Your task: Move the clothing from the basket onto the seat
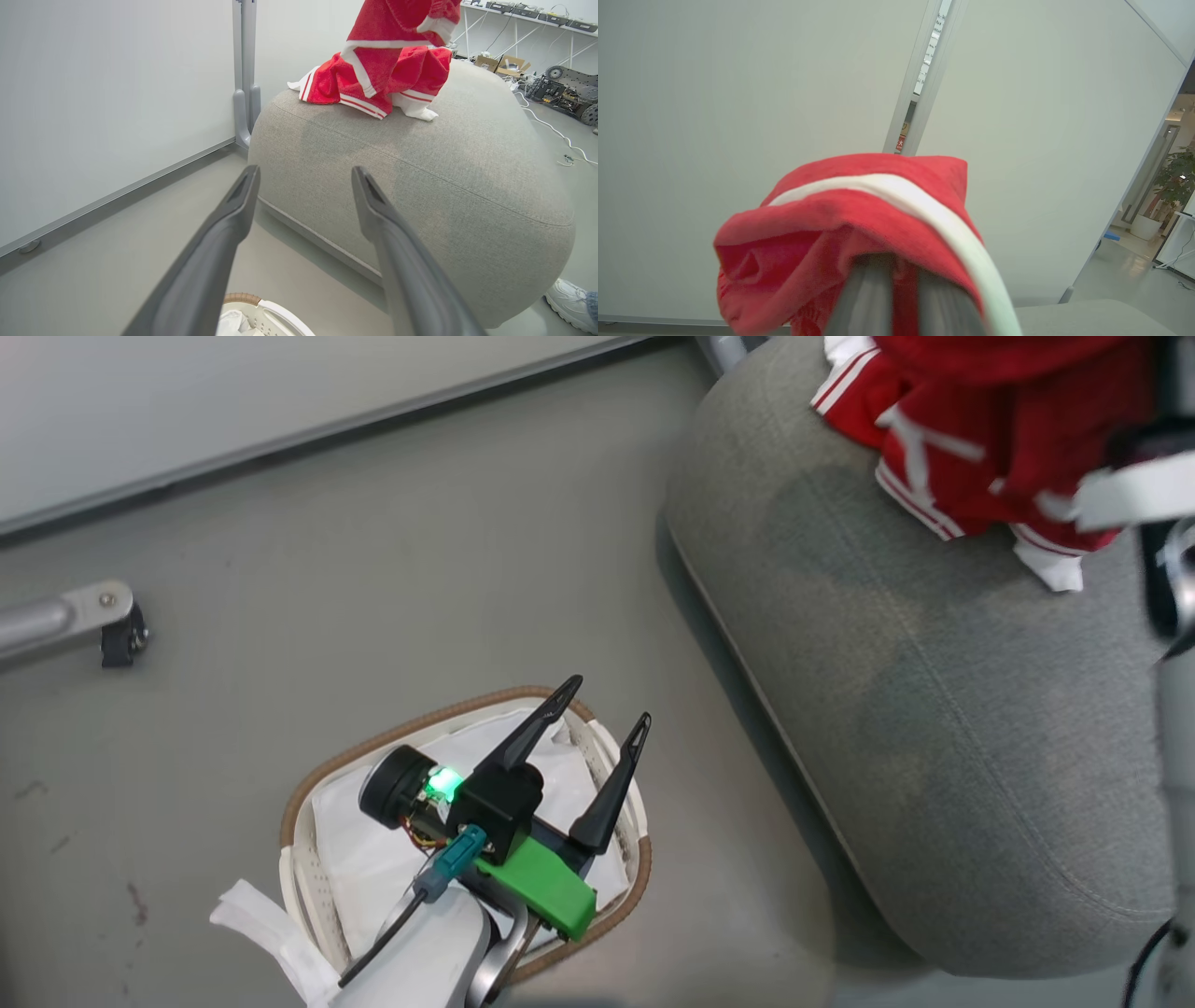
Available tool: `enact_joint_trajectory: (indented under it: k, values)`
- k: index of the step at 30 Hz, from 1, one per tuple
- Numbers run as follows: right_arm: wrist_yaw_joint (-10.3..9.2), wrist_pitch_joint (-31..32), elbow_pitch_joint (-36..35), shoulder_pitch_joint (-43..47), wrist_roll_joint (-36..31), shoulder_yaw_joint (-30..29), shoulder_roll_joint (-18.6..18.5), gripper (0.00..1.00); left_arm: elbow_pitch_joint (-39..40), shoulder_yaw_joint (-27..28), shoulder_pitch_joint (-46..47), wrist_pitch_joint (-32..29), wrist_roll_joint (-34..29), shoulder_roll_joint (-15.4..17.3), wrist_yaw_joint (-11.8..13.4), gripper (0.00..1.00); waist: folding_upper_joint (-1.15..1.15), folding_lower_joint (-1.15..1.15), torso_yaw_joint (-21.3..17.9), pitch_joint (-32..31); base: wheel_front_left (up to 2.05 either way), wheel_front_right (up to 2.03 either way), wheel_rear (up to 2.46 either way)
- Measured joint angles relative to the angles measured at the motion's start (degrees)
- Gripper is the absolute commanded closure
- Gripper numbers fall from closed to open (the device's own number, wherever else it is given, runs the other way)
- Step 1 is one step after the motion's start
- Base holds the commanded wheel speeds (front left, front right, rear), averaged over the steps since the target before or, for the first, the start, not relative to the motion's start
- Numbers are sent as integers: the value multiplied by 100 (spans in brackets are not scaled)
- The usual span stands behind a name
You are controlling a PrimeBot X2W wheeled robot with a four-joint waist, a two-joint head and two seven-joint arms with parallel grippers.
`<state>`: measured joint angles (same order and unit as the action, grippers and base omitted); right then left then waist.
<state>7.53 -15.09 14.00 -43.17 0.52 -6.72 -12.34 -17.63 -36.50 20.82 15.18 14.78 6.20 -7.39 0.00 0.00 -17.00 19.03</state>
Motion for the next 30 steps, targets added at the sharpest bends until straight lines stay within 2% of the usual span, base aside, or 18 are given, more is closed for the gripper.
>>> enact_joint_trajectory:
  k: [7,14,19,24,28,29,30]
  values:
    - [0,1,477,-1126,92,-293,-1025,100,90,-10,289,-1,-134,147,0,0,0,0,213,550,0,0,0]
    - [0,0,1118,-1526,204,-850,-1927,100,214,-26,625,-1,-250,234,0,0,0,1,379,1170,0,0,0]
    - [0,0,1562,-1157,334,-1296,-1883,100,243,-18,792,-1,-328,302,0,0,0,1,464,1607,0,0,0]
    - [0,0,2035,-766,415,-1547,-1486,100,245,65,875,-1,-360,348,0,0,0,1,539,1998,0,0,0]
    - [0,0,2137,-547,404,-1659,-1212,100,219,40,873,-1,-382,375,0,0,0,1,569,2200,0,0,0]
    - [0,1,2142,-509,400,-1701,-1167,96,212,35,873,-1,-382,375,0,0,0,1,573,2235,0,0,0]
    - [0,0,2128,-467,377,-1738,-1140,82,203,33,873,-1,-383,375,0,0,0,1,575,2257,0,0,0]
